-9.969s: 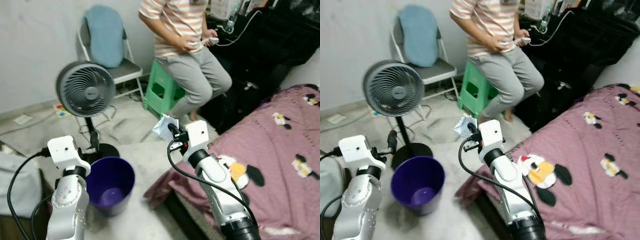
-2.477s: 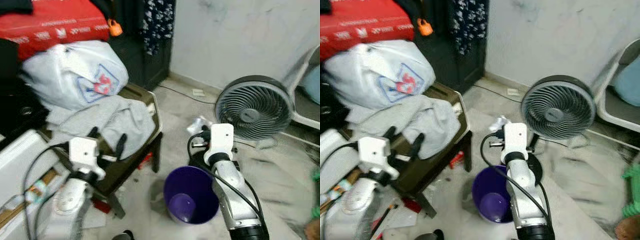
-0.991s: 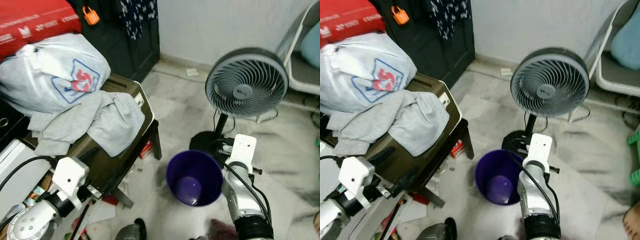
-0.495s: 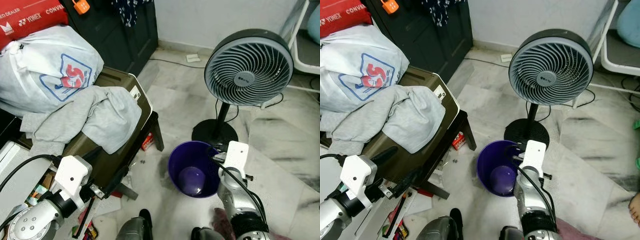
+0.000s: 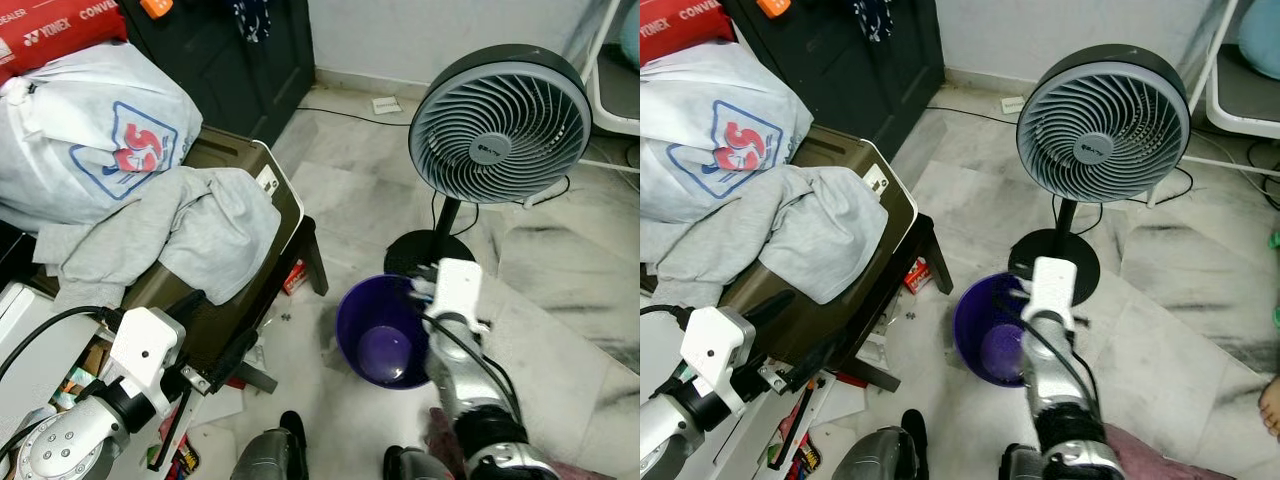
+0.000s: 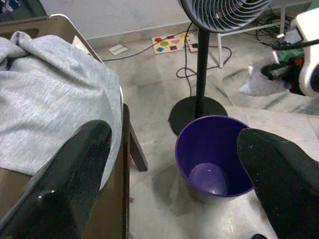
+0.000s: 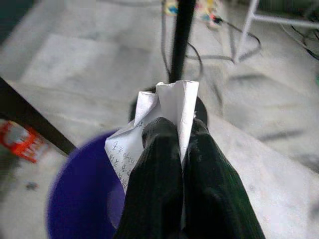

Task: Clean up the room

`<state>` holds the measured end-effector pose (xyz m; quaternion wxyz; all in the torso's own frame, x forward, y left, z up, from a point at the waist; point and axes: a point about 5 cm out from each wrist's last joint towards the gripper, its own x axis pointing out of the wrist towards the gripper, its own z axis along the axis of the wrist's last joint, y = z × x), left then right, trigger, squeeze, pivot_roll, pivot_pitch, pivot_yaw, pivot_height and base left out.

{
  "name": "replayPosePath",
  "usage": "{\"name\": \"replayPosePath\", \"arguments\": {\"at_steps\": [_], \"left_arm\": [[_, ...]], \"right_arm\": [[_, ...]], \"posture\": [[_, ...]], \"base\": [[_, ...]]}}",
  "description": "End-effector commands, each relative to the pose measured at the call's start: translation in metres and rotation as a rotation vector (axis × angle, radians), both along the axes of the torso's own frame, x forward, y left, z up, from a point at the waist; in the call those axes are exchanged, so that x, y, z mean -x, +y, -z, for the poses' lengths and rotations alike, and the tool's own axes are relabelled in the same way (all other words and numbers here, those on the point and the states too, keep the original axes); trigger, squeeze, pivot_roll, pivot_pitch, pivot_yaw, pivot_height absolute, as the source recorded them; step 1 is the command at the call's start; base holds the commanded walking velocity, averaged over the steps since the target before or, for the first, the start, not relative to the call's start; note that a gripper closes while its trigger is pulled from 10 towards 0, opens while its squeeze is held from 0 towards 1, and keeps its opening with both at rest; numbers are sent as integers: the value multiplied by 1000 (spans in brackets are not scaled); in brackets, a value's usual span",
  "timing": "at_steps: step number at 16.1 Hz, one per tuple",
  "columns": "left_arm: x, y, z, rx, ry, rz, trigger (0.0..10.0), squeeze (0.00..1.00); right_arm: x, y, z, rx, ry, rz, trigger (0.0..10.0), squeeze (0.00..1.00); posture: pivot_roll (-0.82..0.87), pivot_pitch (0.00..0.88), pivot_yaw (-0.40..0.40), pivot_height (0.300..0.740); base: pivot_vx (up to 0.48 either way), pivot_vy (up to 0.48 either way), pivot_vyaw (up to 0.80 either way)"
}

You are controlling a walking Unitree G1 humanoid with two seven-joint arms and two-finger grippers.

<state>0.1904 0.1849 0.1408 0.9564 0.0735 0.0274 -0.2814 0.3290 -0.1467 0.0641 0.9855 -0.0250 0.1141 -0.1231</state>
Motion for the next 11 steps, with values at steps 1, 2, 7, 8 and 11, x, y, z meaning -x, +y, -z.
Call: {"name": "replayPosePath", "arguments": {"at_steps": [1, 2, 7, 8, 11], "left_arm": [[3, 2, 3, -11, 22, -9, 10000, 0], [3, 3, 3, -12, 22, -10, 10000, 0], [3, 4, 5, -12, 25, -25, 10000, 0], [3, 3, 5, -11, 25, -23, 10000, 0], [-2, -2, 2, -7, 8, -17, 10000, 0]], "right_arm": [[1, 6, 1, -17, -6, -21, 10000, 1000], [1, 6, 2, -16, -1, -14, 10000, 1000], [1, 4, 4, -20, 2, -15, 10000, 1000], [1, 3, 4, -20, 2, -13, 10000, 1000], [0, 3, 3, -32, -11, -16, 10000, 1000]], "posture": [[170, 299, 139, 740], [170, 299, 139, 740], [173, 295, 134, 740], [173, 295, 134, 740], [175, 291, 135, 740]], "base": [[0, 0, 0], [0, 0, 0], [0, 0, 0], [0, 0, 0], [0, 0, 0]]}}
